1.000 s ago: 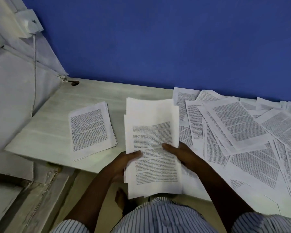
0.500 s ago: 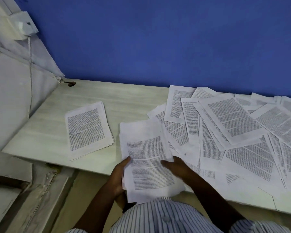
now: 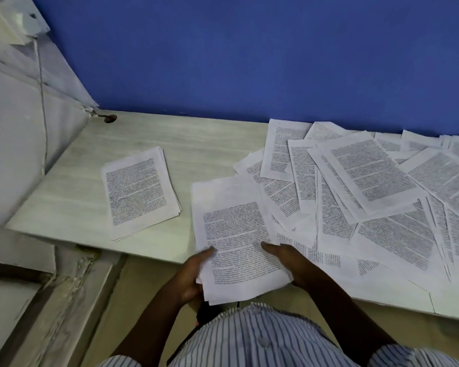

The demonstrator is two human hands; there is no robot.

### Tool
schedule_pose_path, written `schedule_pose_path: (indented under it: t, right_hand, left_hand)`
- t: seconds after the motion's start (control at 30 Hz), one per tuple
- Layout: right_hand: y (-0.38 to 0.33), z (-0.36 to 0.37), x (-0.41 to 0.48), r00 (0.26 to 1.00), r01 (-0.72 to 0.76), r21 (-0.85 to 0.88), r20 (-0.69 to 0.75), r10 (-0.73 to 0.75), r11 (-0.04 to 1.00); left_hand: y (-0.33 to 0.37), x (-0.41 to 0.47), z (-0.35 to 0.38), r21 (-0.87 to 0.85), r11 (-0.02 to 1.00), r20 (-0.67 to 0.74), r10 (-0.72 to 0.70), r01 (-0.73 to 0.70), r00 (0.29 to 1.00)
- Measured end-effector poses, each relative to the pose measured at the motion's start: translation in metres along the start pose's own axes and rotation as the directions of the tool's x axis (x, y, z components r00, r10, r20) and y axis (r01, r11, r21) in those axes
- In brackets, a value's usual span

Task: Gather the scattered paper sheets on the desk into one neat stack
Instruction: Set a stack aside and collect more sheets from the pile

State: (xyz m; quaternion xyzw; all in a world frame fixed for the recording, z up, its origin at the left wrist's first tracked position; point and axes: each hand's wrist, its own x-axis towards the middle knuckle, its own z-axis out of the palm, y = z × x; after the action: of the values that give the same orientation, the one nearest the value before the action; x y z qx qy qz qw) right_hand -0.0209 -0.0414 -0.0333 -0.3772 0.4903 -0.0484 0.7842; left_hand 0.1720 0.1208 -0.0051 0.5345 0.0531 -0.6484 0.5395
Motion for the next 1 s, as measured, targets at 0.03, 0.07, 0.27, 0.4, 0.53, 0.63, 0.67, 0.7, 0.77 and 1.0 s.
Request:
schedule_pose_path:
  t: [0.03, 0.07, 0.27, 0.4, 0.53, 0.63, 0.67, 0.7, 0.77, 1.0]
  right_hand:
    - [0.001, 0.004, 0.001, 1.000, 0.014, -0.078, -0.024, -0.016, 0.997]
    - [0.000, 0.007, 0.001, 0.998, 0.041, -0.131, -0.049, -0.048, 0.991]
    - [-0.037, 0.005, -0.010, 0.976, 0.215, 0.131, -0.018, -0.215, 0.968]
    - [-0.071, 0.017, -0.014, 0.945, 0.293, 0.333, 0.040, -0.323, 0.896]
    - [-0.128, 0.027, -0.023, 0.869, 0.413, 0.446, 0.068, -0.490, 0.794]
    - [-0.160, 0.026, -0.028, 0.829, 0.501, 0.360, 0.061, -0.556, 0.787]
    - [-0.165, 0.024, -0.028, 0.830, 0.516, 0.316, 0.047, -0.556, 0.796]
    - [-0.166, 0.023, -0.028, 0.836, 0.520, 0.279, 0.026, -0.547, 0.807]
    - [-0.160, 0.021, -0.022, 0.858, 0.501, 0.256, -0.021, -0.513, 0.827]
    - [-0.114, 0.049, -0.022, 0.934, 0.293, 0.635, -0.030, -0.357, 0.715]
  left_hand:
    - [-0.004, 0.003, 0.001, 0.090, 0.996, -0.037, 0.012, -0.008, 0.999]
    - [-0.008, 0.008, 0.002, 0.144, 0.989, -0.072, 0.046, -0.035, 0.996]
    - [0.025, 0.014, 0.012, 0.103, 0.939, -0.185, 0.342, -0.328, 0.921]
    - [0.073, -0.006, 0.037, 0.110, 0.857, -0.113, 0.514, -0.503, 0.850]
    - [0.119, -0.024, 0.056, 0.202, 0.759, 0.024, 0.627, -0.618, 0.778]
    - [0.143, -0.028, 0.058, 0.164, 0.759, 0.112, 0.621, -0.631, 0.776]
    - [0.148, -0.028, 0.058, 0.158, 0.765, 0.131, 0.611, -0.625, 0.781]
    - [0.153, -0.028, 0.059, 0.159, 0.768, 0.127, 0.608, -0.621, 0.784]
    - [0.155, -0.025, 0.062, 0.172, 0.764, 0.026, 0.628, -0.622, 0.778]
    - [0.137, -0.017, 0.081, 0.120, 0.716, -0.164, 0.697, -0.688, 0.698]
